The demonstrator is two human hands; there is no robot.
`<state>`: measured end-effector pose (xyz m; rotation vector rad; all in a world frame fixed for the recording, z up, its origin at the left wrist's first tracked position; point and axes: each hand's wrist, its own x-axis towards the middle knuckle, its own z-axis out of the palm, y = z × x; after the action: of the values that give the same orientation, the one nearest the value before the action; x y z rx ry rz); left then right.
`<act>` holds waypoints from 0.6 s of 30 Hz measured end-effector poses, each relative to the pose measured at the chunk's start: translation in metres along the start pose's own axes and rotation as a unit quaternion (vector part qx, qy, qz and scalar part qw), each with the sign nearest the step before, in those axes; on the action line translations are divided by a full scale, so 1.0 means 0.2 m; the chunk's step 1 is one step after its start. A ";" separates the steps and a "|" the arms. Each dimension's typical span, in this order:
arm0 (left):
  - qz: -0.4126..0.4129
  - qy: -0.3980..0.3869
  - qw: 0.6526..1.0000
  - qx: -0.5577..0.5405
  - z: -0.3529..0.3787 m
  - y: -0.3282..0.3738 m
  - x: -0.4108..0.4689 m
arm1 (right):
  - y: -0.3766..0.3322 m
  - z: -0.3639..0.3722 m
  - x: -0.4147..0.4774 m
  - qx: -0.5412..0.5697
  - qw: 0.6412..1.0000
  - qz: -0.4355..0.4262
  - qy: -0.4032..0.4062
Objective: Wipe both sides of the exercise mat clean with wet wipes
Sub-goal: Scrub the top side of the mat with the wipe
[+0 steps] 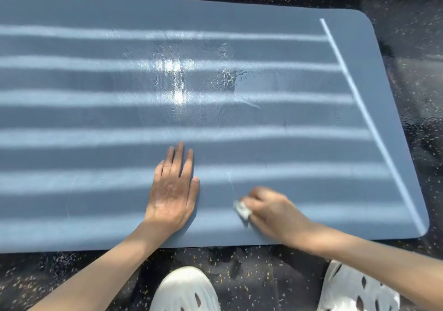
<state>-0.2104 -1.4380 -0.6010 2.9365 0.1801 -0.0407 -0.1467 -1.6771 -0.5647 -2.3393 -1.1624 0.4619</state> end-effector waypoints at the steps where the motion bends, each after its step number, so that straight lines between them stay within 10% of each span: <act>1: 0.000 -0.002 1.000 0.000 0.00 0.00 0.00 | 0.04 -0.02 0.07 0.000 0.998 0.031 0.057; 7: 0.005 -0.021 1.000 0.004 -0.03 0.00 0.01 | -0.07 0.02 -0.03 0.010 0.997 -0.039 -0.059; 12: 0.025 0.009 0.999 0.023 -0.05 0.00 0.14 | 0.16 -0.10 0.29 -0.027 0.985 0.129 0.109; 18: 0.054 0.014 0.998 0.017 -0.07 -0.03 0.43 | 0.08 -0.09 0.22 0.006 0.998 0.060 0.004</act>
<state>-0.1265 -1.4190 -0.5928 2.9766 0.0236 0.0128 -0.1020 -1.6549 -0.5621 -2.4082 -1.0161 0.4985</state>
